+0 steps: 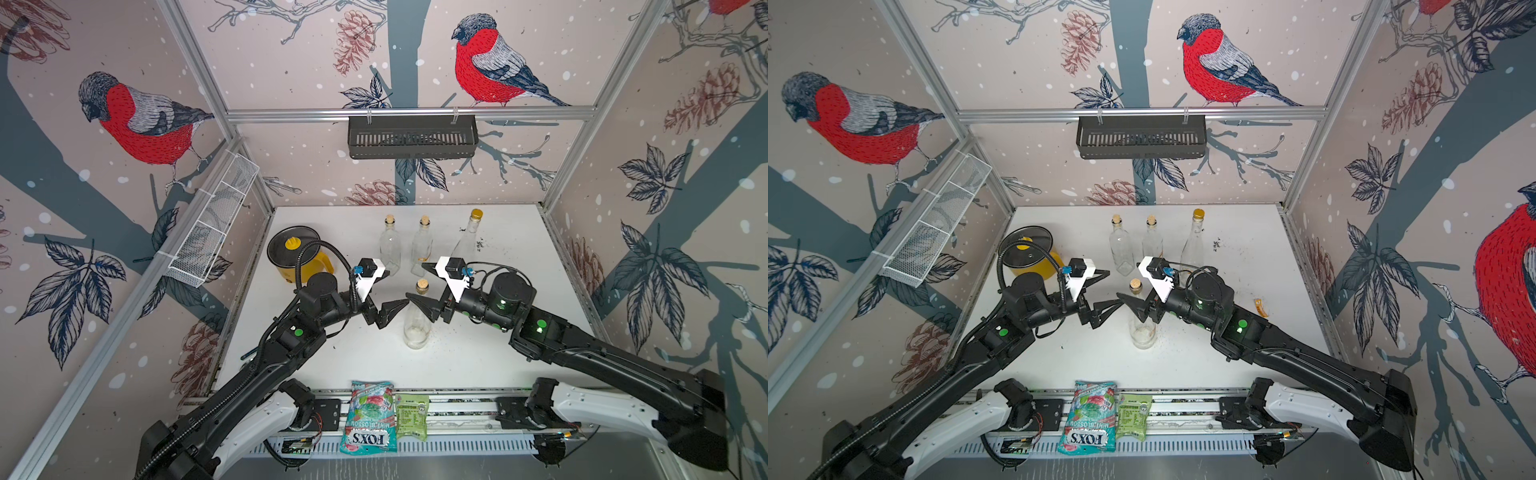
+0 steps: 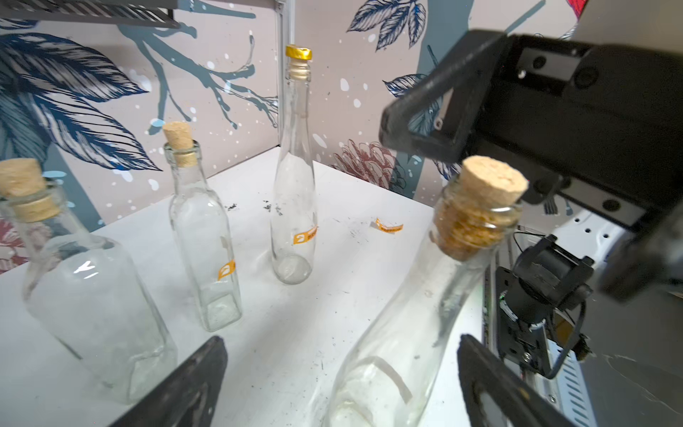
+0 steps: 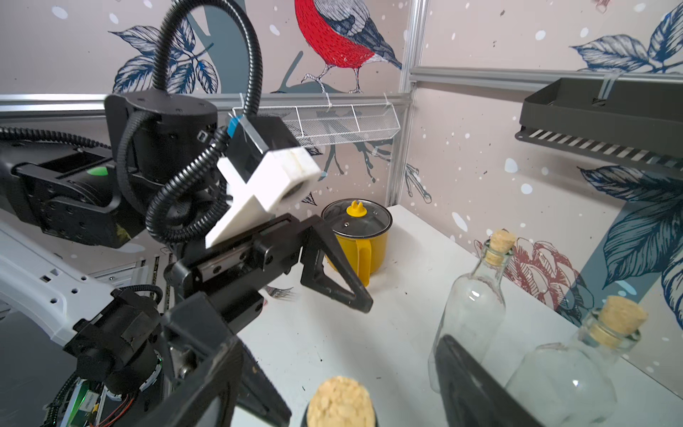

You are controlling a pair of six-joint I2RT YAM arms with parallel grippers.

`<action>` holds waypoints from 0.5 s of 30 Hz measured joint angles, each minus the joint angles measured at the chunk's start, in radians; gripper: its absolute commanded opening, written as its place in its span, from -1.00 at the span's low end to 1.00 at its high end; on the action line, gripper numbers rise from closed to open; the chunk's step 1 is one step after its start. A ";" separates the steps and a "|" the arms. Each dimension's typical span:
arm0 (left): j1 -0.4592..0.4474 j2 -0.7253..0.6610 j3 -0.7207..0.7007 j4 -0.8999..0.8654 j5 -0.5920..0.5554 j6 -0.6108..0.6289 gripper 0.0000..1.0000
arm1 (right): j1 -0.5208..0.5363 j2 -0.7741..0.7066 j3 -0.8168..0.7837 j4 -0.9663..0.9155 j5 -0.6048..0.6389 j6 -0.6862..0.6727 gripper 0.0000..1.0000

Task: Remove the label from the bottle
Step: Place the bottle at the center of the board, then pick up the bottle from the center of the board.

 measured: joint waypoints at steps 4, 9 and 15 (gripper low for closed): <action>-0.033 0.027 0.001 0.015 0.019 0.000 0.87 | -0.025 -0.093 0.003 -0.014 0.020 0.020 0.98; -0.094 0.077 0.026 0.055 0.025 0.000 0.79 | -0.079 -0.161 0.005 -0.082 0.102 0.050 0.98; -0.128 0.131 0.061 0.100 0.024 0.000 0.62 | -0.146 -0.206 -0.030 -0.185 0.246 0.126 0.99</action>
